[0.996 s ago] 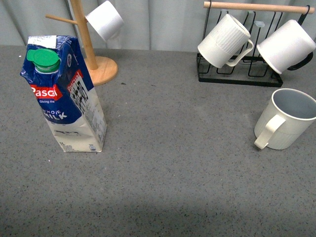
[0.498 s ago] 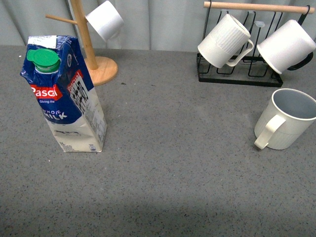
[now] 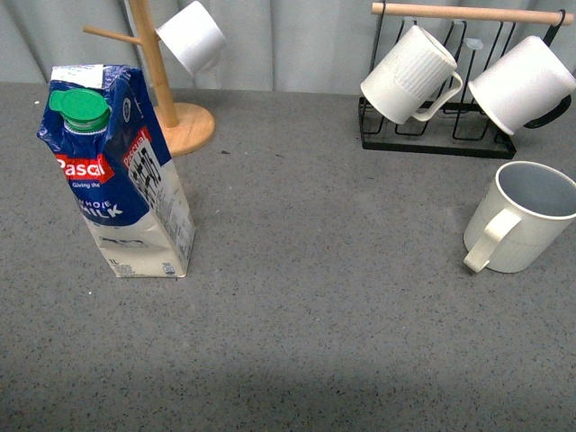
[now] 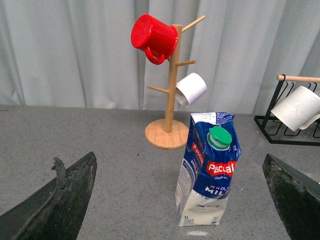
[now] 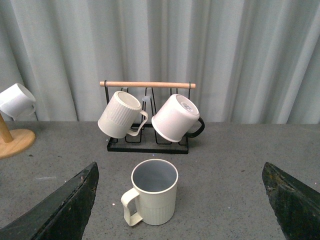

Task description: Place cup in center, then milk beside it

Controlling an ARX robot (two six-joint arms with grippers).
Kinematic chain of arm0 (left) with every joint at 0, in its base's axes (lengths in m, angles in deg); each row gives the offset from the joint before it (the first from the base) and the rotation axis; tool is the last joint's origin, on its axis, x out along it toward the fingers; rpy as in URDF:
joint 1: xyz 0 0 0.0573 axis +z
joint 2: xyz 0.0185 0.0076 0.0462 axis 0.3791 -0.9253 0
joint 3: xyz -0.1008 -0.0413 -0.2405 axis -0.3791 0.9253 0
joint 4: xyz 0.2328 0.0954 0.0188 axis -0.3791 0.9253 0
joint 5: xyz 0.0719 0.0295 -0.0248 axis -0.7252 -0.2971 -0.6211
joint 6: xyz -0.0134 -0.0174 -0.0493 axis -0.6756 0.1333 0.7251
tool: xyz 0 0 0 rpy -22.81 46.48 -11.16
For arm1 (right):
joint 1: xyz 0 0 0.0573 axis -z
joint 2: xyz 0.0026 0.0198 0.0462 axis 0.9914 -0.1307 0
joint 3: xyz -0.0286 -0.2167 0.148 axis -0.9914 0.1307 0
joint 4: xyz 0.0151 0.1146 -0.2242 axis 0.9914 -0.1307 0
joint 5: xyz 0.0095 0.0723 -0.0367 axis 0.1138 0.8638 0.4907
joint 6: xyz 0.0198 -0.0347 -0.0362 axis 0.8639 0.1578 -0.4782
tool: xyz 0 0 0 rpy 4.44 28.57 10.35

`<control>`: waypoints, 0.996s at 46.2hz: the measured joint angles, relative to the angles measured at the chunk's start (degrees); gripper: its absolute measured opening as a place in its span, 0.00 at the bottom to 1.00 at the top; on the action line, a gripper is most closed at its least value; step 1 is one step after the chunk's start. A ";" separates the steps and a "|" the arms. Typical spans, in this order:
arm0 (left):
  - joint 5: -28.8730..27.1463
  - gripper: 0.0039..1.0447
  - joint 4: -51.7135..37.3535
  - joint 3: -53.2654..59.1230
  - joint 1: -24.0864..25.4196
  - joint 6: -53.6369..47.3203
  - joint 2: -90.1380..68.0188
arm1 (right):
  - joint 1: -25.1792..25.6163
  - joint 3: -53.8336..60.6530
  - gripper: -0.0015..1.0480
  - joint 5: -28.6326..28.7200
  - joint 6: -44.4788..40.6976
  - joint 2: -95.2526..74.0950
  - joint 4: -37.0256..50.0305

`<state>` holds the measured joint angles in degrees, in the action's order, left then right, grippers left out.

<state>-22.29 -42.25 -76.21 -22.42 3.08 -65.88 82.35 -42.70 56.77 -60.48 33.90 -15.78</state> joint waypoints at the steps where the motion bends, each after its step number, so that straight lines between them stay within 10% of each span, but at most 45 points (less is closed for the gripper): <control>1: 0.00 0.94 0.00 0.00 0.00 -0.02 0.00 | 0.00 0.00 0.91 0.00 0.00 0.00 0.00; 46: 0.00 0.94 0.00 0.00 0.00 -0.02 0.00 | 0.00 0.00 0.91 0.00 0.00 0.00 0.00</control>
<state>-22.29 -42.25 -76.21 -22.42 3.06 -65.88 82.35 -42.70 56.77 -60.48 33.90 -15.78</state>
